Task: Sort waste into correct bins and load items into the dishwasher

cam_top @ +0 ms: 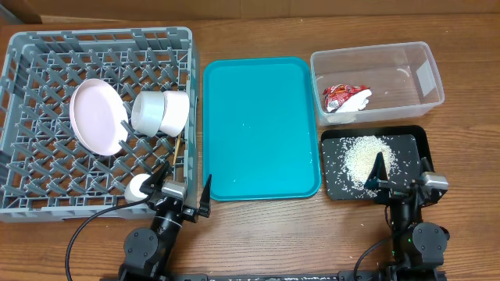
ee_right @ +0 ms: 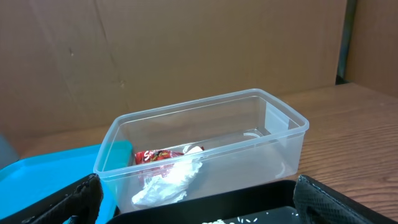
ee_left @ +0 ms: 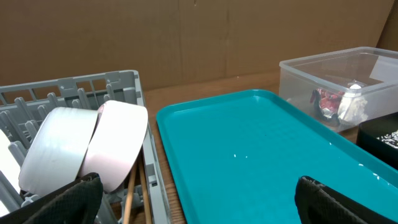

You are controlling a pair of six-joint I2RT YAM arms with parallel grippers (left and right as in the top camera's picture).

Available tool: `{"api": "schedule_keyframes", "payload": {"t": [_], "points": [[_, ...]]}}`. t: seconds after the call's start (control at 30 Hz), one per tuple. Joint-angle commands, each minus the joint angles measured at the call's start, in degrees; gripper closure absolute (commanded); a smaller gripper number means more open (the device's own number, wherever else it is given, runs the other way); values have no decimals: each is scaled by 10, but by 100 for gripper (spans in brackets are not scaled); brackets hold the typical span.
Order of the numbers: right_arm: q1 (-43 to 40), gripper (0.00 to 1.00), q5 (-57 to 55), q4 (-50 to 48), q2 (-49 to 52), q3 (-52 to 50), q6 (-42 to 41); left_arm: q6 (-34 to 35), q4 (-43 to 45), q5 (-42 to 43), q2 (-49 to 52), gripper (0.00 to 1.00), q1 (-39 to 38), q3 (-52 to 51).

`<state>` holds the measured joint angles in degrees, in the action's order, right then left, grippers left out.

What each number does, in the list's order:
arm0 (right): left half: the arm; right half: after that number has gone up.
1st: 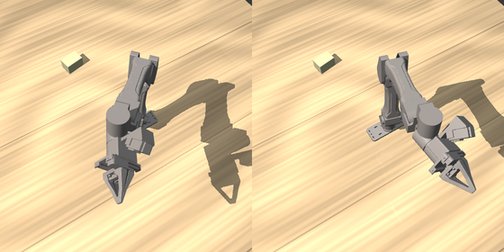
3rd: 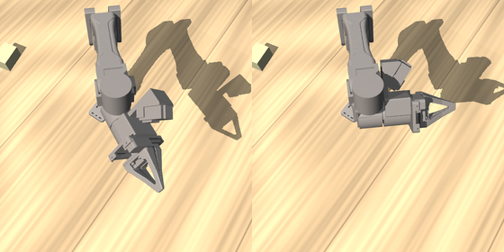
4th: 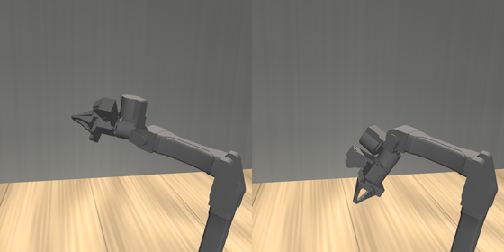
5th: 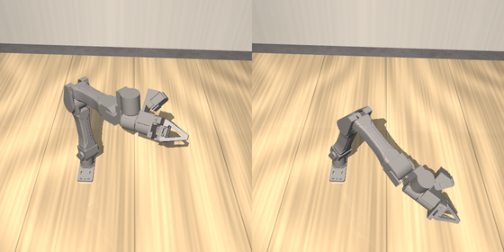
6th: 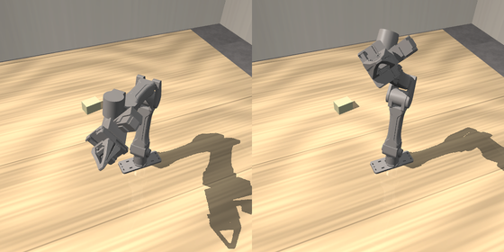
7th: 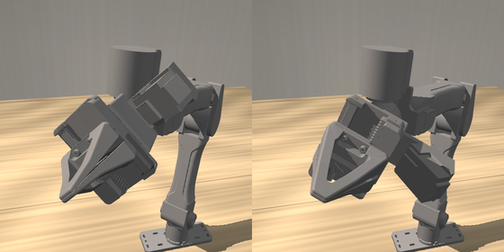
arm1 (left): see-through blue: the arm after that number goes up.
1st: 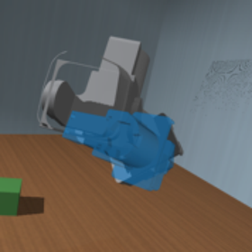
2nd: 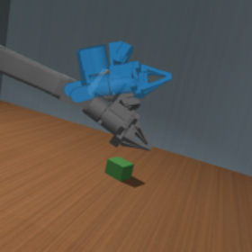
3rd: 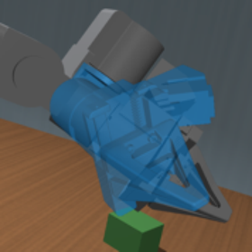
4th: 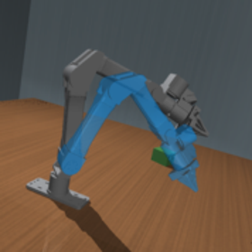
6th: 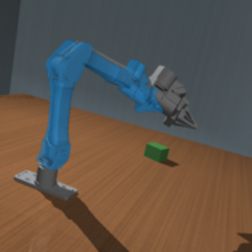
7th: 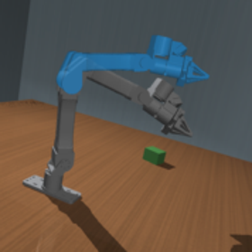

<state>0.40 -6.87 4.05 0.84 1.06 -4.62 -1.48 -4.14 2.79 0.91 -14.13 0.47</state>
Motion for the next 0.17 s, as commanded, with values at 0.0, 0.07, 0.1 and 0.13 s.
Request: {"api": "schedule_keyframes", "payload": {"t": [0.0, 0.07, 0.1, 0.13], "points": [[-2, 0, -5, -3, -7, -6, 2, -2, -2, -4, -2, 0, 3, -2], [-2, 0, -5, -3, -7, -6, 2, -2, -2, -4, -2, 0, 3, -2], [-2, 0, -5, -3, -7, -6, 2, -2, -2, -4, -2, 0, 3, -2], [-2, 0, -5, -3, -7, -6, 2, -3, -2, -4, -2, 0, 3, -2]]}}
